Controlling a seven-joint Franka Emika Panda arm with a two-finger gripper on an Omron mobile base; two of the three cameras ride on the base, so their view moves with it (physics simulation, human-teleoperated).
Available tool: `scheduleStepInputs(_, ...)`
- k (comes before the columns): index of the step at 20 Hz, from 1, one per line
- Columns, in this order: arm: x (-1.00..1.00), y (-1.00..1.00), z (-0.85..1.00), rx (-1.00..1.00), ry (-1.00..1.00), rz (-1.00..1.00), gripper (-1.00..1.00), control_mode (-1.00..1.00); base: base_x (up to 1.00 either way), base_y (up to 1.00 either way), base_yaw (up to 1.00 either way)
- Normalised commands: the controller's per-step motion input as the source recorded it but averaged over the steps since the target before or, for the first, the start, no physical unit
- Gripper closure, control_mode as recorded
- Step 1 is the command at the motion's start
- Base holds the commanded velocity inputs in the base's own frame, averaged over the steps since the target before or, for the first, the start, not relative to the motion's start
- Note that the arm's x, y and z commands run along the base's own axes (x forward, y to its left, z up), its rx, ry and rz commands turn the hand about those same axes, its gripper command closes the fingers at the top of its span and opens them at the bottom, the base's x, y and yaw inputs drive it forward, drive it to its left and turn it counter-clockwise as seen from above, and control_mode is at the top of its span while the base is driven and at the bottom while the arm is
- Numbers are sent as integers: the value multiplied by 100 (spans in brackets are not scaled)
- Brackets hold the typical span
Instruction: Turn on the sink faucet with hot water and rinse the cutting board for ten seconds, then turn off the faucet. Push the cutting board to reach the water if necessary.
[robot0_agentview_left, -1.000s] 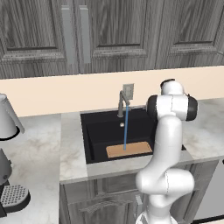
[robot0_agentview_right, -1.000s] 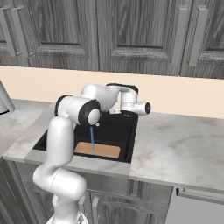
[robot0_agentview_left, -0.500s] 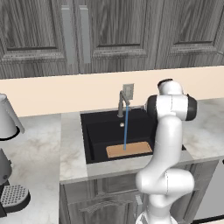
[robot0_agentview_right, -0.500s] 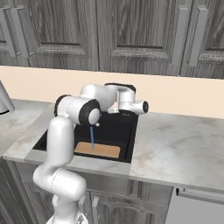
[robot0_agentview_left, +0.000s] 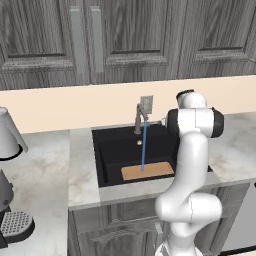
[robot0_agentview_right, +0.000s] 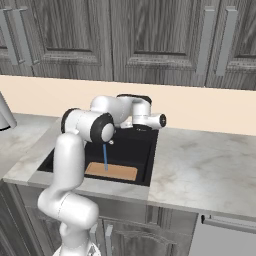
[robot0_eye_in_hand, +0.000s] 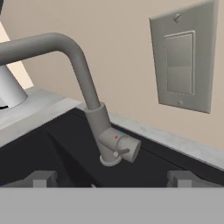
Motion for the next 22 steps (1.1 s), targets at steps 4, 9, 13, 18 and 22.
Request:
scheduleStepInputs(4,0,0,0,0,0,0,-100,-100,0,0,0)
scheduleStepInputs(9,0,0,0,0,0,0,-100,-100,0,0,0)
scheduleStepInputs(13,0,0,0,0,0,0,-100,-100,0,0,0)
scheduleStepInputs(18,0,0,0,0,0,0,-100,-100,0,0,0)
scheduleStepInputs(22,0,0,0,0,0,0,-100,-100,0,0,0)
